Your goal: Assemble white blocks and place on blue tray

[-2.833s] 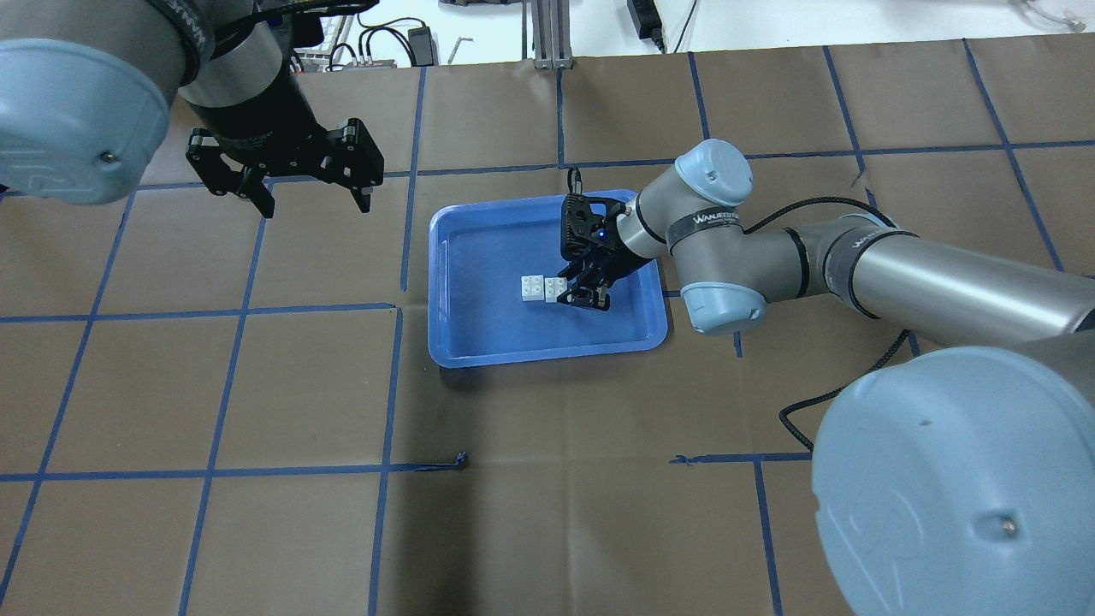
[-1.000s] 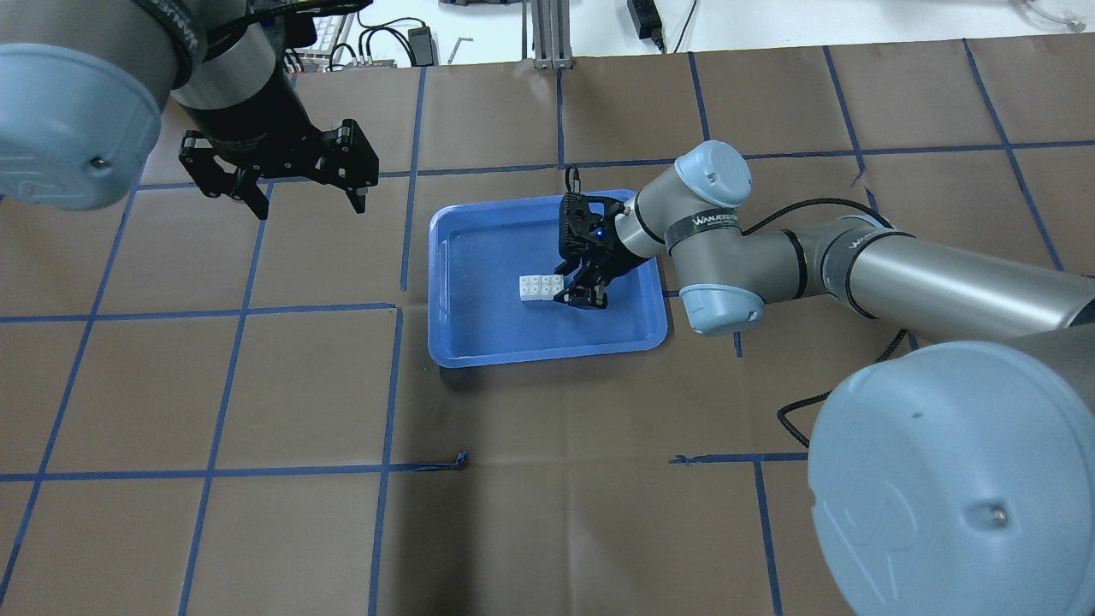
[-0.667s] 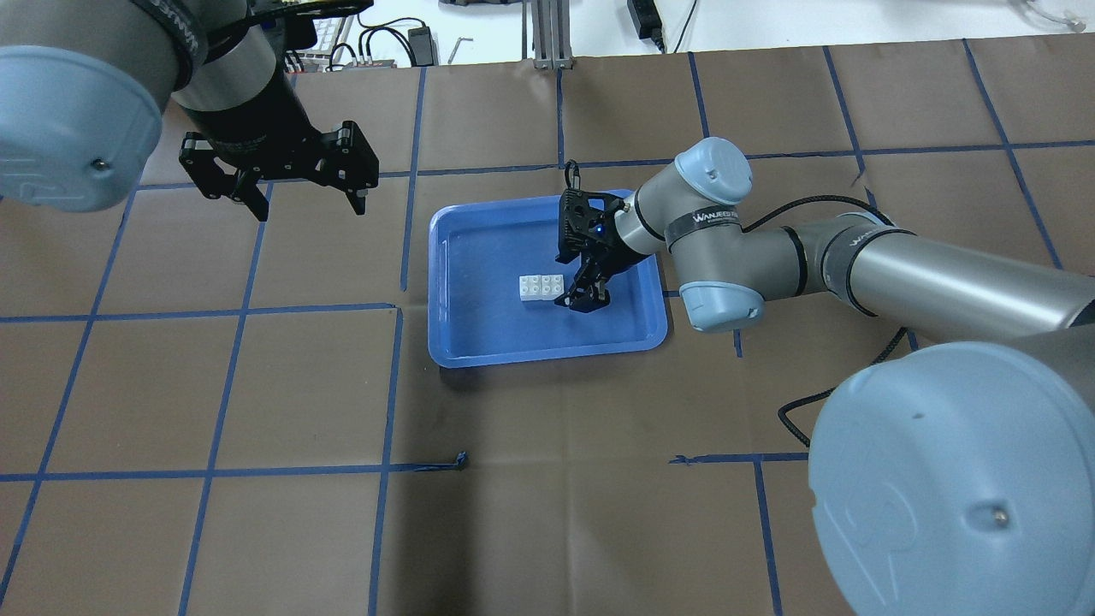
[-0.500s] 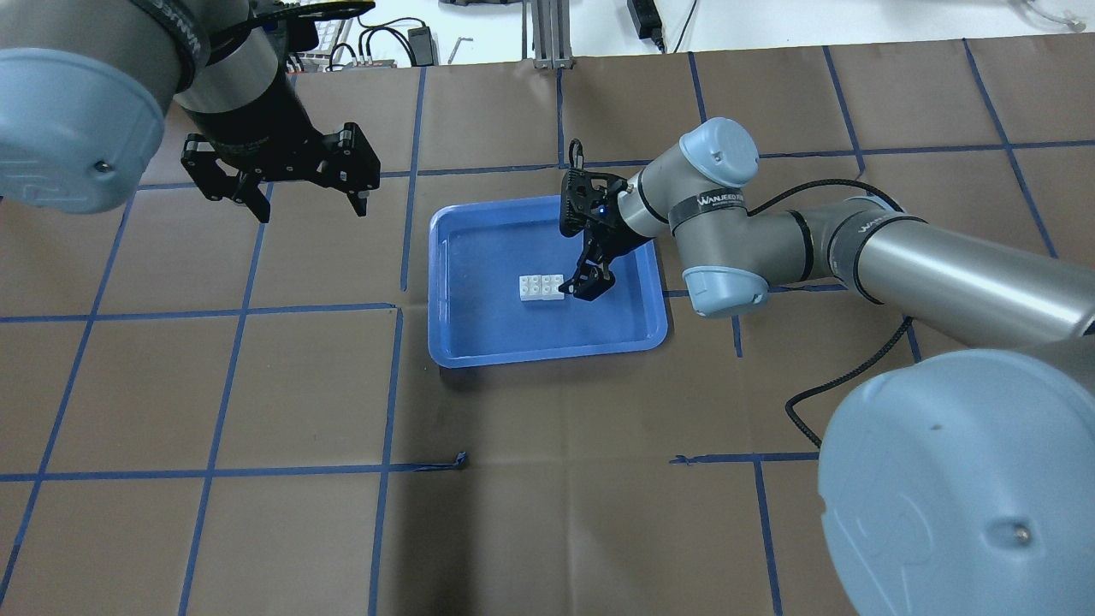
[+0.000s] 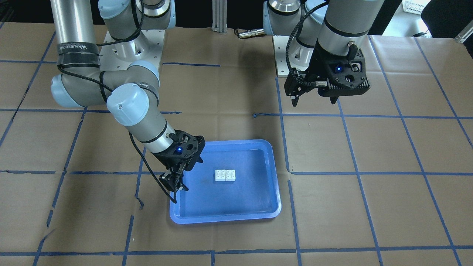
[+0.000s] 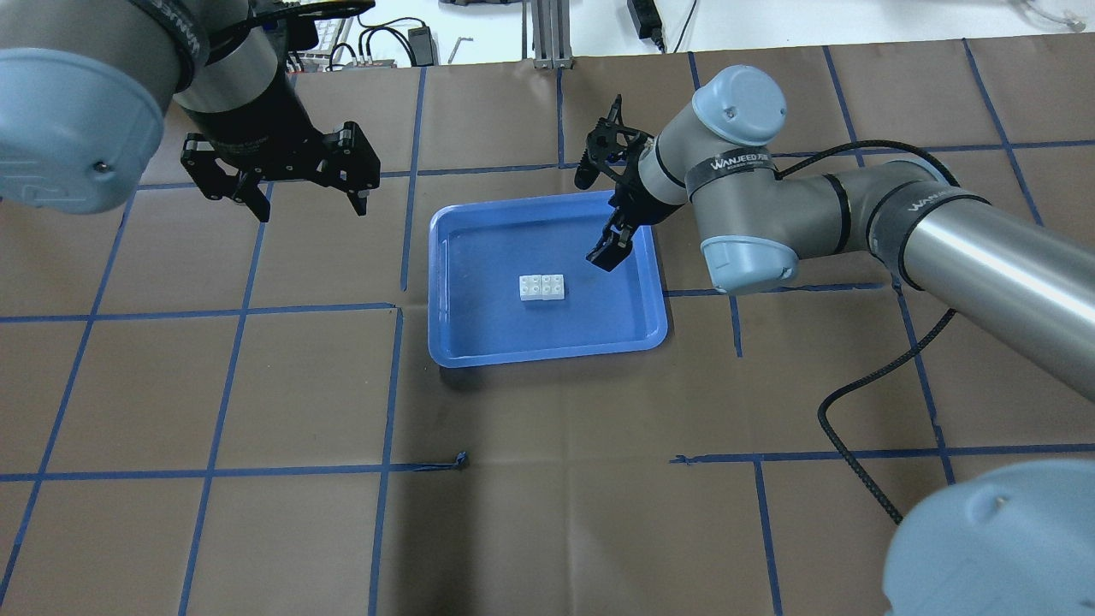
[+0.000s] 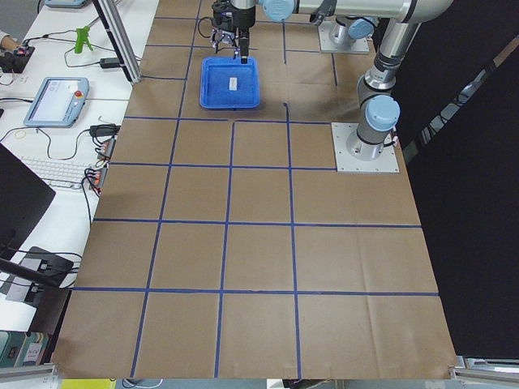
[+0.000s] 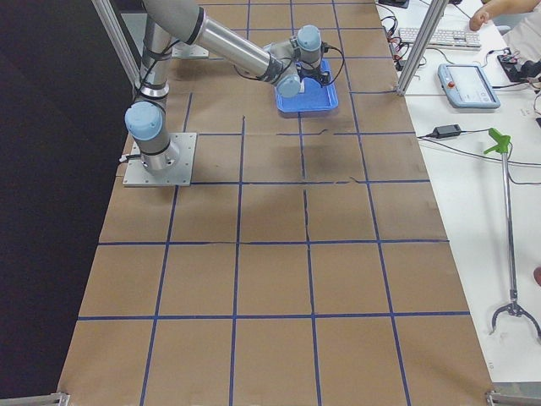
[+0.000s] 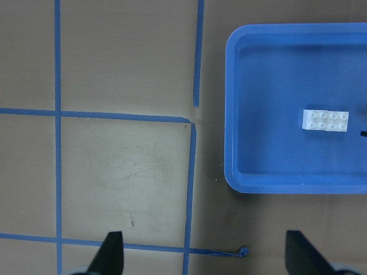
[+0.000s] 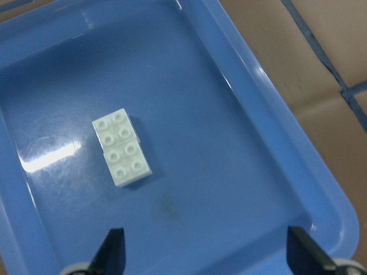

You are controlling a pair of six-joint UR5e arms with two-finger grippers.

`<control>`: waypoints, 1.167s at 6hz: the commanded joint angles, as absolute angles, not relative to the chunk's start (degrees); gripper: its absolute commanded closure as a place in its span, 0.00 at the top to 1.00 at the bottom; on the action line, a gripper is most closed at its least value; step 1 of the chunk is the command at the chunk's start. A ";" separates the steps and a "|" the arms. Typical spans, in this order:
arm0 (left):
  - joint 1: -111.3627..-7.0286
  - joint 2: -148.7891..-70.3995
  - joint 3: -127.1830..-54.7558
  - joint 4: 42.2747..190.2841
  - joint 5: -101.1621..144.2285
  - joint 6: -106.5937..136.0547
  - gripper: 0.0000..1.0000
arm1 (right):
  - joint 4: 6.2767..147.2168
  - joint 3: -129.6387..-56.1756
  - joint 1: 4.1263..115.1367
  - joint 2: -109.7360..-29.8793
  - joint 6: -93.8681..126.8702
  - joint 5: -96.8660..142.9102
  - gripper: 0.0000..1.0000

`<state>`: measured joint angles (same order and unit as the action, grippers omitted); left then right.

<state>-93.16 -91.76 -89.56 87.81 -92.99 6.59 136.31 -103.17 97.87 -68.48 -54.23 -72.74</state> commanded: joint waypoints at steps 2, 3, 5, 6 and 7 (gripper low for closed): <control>-93.16 -91.76 -89.56 87.80 -92.99 6.59 0.99 | 120.45 -103.01 94.25 -77.31 -40.56 -79.70 1.00; -93.16 -91.76 -89.56 87.89 -92.99 6.59 0.99 | 113.80 -102.14 91.35 -81.08 -35.73 -81.46 1.00; -93.16 -91.76 -89.56 87.89 -92.99 6.59 0.99 | 96.50 -95.84 90.00 -85.42 -19.43 -86.18 1.00; -93.16 -91.76 -89.56 87.80 -92.99 6.59 0.99 | 92.15 -91.36 90.17 -86.30 -12.55 -88.48 1.00; -93.16 -91.76 -89.56 87.80 -92.99 6.59 0.99 | 85.50 -87.66 90.26 -87.00 -7.35 -88.59 1.00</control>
